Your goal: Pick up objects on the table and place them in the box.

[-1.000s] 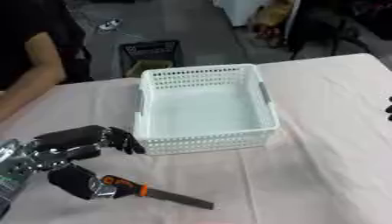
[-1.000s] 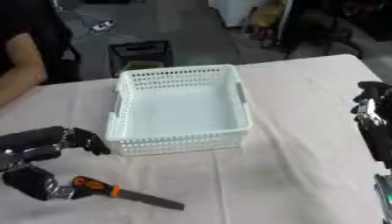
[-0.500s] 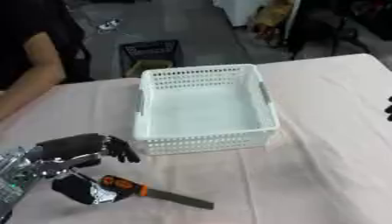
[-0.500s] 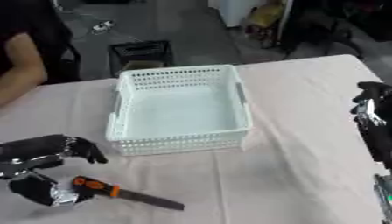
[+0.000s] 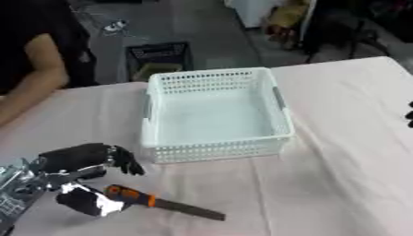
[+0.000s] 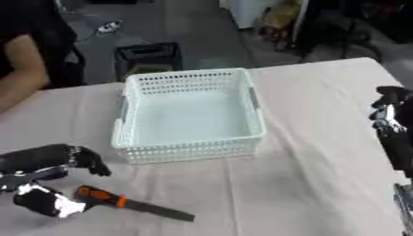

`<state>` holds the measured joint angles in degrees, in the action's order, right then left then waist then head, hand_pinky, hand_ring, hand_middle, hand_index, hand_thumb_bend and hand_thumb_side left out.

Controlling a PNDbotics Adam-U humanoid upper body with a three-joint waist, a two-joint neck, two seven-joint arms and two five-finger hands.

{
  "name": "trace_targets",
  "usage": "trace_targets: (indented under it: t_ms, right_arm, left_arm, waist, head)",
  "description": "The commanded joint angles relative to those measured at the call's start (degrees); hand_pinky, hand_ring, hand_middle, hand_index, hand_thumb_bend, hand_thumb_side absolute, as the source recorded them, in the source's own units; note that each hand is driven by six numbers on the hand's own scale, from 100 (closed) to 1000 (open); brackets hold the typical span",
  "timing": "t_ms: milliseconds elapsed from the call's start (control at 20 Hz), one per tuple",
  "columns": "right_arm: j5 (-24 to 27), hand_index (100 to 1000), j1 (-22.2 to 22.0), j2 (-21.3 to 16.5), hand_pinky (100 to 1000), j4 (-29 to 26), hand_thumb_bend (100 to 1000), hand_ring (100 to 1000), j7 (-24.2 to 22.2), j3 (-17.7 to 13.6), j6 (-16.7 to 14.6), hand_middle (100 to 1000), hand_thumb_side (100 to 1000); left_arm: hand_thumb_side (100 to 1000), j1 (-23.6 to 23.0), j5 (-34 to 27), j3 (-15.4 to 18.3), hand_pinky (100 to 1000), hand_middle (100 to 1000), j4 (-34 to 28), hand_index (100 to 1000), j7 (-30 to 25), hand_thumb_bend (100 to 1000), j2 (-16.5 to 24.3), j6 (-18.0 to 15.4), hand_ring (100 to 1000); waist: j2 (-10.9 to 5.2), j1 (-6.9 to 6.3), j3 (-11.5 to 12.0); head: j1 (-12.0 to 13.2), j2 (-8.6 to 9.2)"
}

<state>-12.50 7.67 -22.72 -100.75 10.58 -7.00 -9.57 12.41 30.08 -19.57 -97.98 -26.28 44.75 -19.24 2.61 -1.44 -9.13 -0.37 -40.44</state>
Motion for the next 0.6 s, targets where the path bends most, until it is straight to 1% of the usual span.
trace_targets:
  t_ms: [50, 350, 600]
  right_arm:
    - [0.31, 721, 0.57, -0.7, 342, -0.69, 100, 425, -0.11, -0.23, -0.02, 480, 693]
    - [0.35, 721, 0.6, -0.68, 342, -0.68, 100, 425, -0.18, -0.19, -0.05, 480, 693]
    - [0.38, 721, 0.58, -0.65, 342, -0.68, 100, 425, -0.19, -0.2, -0.07, 480, 694]
  left_arm:
    - [517, 0.39, 0.6, -0.22, 667, 635, -0.15, 800, 0.31, 377, 0.9, 0.0, 626]
    - [520, 0.26, 0.87, -0.92, 666, 628, 0.73, 797, 0.12, 367, 0.44, -0.17, 621]
    - [519, 0.31, 0.95, -1.16, 664, 620, 1.19, 792, 0.16, 356, 0.08, -0.24, 617]
  waist:
    - [-0.47, 0.11, -0.05]
    - [-0.44, 0.12, -0.08]
    - [-0.46, 0.15, -0.1]
  head:
    - [-0.03, 0.31]
    - [0.07, 0.11]
    - [0.18, -0.59]
